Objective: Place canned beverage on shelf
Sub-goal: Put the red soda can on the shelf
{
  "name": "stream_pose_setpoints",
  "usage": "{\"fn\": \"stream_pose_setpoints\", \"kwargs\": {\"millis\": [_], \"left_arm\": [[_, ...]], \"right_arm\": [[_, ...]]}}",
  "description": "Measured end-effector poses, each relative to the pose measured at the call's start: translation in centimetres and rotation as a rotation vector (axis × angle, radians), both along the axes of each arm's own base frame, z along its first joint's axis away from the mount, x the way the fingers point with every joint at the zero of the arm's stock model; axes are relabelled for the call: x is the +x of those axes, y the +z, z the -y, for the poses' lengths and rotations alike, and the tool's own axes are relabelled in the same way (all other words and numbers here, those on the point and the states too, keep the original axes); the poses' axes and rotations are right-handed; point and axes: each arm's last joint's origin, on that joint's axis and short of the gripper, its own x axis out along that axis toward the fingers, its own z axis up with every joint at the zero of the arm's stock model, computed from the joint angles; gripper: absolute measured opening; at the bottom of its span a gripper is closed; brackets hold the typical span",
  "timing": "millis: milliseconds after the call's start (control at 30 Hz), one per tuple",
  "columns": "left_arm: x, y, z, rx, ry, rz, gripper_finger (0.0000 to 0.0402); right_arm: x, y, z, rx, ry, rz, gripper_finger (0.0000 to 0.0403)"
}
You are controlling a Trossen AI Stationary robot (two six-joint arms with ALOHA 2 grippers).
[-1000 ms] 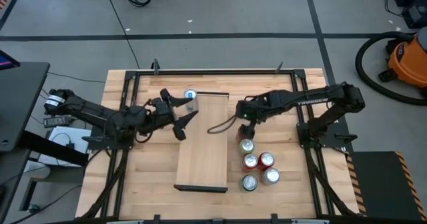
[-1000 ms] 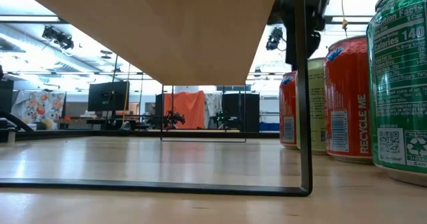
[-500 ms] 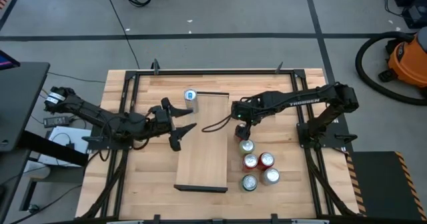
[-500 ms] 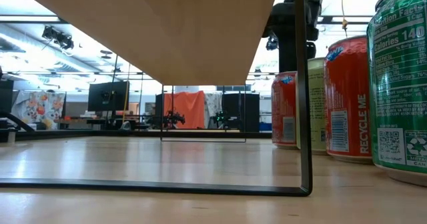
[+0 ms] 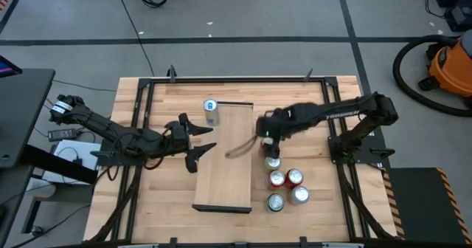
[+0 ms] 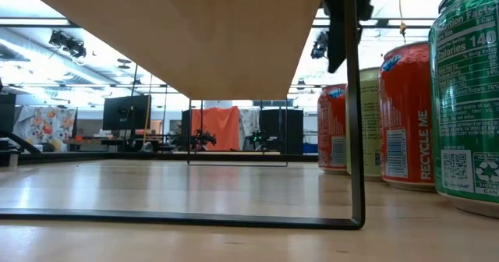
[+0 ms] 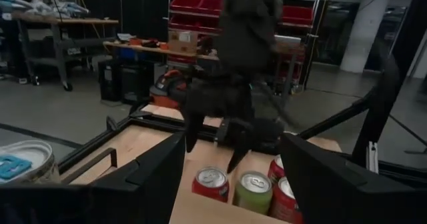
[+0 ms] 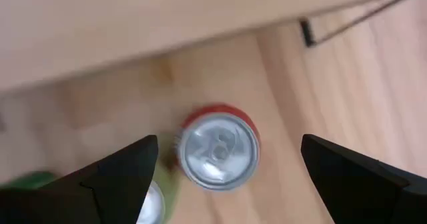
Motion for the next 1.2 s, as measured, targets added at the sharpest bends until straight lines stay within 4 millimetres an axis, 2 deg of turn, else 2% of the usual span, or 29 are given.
{"fn": "stream_pose_setpoints", "kwargs": {"millis": [100, 200, 400, 500, 700, 1000, 1200], "left_arm": [[0.0, -0.2, 0.0, -0.03, -0.001, -0.009, 0.0256], [0.0, -0.3, 0.0, -0.04, -0.001, -0.014, 0.0256], [0.0, -0.3, 0.0, -0.039, -0.001, -0.013, 0.0256], [0.1, -0.2, -0.2, -0.021, 0.012, -0.009, 0.0256], [0.2, -0.2, -0.7, -0.019, 0.036, -0.01, 0.0256], [-0.1, -0.3, 0.2, -0.017, -0.005, -0.022, 0.0256], [-0.2, -0.3, 0.6, 0.007, -0.054, -0.028, 0.0256]], "right_arm": [[0.6, -1.5, -0.7, -0.022, -0.021, -0.007, 0.038], [1.0, -2.1, -0.9, -0.021, -0.016, 0.029, 0.038], [0.1, -3.9, 0.1, -0.009, -0.047, -0.048, 0.038], [-0.1, -4.8, 0.1, 0.012, 0.017, -0.086, 0.038], [-0.1, -4.9, 1.2, 0.006, 0.21, -0.116, 0.037], [-0.2, -4.9, 4.6, 0.085, 0.28, -0.105, 0.0308], [-0.2, -4.9, 4.8, 0.048, 0.332, -0.115, 0.0307]]}}
